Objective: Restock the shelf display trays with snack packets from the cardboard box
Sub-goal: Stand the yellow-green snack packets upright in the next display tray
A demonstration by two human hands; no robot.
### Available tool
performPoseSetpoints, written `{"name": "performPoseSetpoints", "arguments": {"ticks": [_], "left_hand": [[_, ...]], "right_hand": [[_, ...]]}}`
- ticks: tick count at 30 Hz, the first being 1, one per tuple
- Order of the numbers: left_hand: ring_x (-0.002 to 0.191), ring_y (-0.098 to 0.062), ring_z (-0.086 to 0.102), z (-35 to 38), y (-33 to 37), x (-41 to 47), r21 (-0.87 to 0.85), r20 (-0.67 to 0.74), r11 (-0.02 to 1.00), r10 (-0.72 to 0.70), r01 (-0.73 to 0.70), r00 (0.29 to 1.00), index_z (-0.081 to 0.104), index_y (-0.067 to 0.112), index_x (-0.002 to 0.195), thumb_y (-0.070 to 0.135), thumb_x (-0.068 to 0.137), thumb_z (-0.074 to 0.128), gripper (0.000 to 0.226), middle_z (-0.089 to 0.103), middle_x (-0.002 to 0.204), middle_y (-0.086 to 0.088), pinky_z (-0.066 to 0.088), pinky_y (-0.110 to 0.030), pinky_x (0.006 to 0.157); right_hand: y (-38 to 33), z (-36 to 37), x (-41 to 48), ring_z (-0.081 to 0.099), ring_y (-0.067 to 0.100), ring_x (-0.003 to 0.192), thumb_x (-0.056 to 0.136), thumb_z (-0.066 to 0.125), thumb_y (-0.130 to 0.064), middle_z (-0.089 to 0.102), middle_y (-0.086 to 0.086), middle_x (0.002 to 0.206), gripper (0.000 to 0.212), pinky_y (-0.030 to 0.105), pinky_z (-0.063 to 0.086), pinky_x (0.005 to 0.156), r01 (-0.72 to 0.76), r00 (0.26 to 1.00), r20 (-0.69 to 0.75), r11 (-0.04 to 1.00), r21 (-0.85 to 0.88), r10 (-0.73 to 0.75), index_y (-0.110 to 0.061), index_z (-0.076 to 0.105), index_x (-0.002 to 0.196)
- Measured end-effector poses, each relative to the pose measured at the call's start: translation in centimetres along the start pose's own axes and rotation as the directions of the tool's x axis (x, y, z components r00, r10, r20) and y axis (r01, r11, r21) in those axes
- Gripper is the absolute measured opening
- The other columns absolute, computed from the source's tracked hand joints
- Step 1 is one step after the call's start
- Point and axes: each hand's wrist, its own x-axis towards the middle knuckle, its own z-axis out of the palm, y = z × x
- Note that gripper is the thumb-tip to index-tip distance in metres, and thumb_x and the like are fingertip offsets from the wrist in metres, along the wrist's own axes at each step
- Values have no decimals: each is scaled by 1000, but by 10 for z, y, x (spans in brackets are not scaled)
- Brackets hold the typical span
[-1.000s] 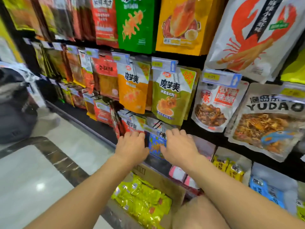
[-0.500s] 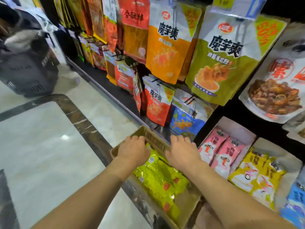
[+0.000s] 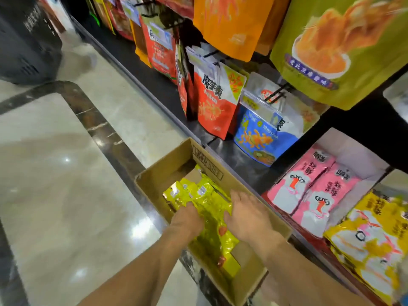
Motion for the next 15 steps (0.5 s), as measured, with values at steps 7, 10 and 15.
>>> {"name": "performPoseSetpoints", "arguments": {"ticks": [7,10,15], "left_hand": [[137,-34,42,49,11,36,-54,13,984,-169,169,986,23,3,148,39,96,51,69,49,143,-15,38,-37,107],[145,-34,25,70,18,43,-18,1,983,-181,181,984,13,1,153,41,96,49,78,31,157,-12,27,-41,117],[152,-37,-7,108,29,56,-41,6,977,-210,210,978,-12,0,154,48,99,41,91,-10,165,-15,8,-50,123]], "right_hand": [[8,46,19,40,29,136,99,45,-45,42,6,149,64,44,36,108,65,994,86,998,-12,-64,-17,26,153],[13,57,31,38,28,137,99,45,-44,41,5,150,63,43,35,109,66,992,109,997,31,-69,-18,26,153],[18,74,49,33,29,141,98,48,-43,32,6,157,69,44,32,113,70,984,155,994,82,-82,-18,20,156]]}}
